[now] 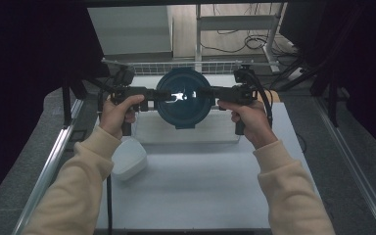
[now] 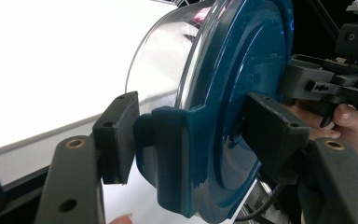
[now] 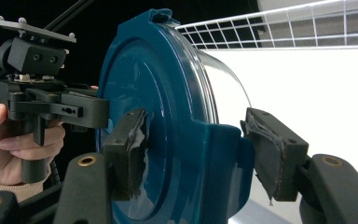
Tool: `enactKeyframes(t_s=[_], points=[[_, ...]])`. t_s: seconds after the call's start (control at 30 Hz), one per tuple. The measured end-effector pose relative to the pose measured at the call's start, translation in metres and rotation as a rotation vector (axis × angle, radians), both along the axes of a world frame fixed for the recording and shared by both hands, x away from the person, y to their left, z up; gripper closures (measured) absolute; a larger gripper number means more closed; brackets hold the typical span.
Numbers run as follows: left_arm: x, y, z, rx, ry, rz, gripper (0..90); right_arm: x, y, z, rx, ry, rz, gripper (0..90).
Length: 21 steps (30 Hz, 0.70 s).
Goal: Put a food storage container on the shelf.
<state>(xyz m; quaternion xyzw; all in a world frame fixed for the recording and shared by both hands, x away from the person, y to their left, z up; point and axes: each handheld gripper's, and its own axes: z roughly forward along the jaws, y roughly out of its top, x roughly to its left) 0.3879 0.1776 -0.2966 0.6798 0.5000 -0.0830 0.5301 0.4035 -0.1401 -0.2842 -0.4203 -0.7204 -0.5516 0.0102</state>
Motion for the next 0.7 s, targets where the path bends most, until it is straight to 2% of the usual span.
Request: enactKeyframes(t_s=[0.43,0.7], points=[[0.017,0.008,0.011,-0.015,0.002,0.002,37.7,0.017,0.007,0.014,-0.014,-0.012,0.015,40.9],[0.034,0.008,0.017,-0.017,0.01,0.003,37.7,0.032,0.007,0.019,-0.002,0.004,0.003,41.0]])
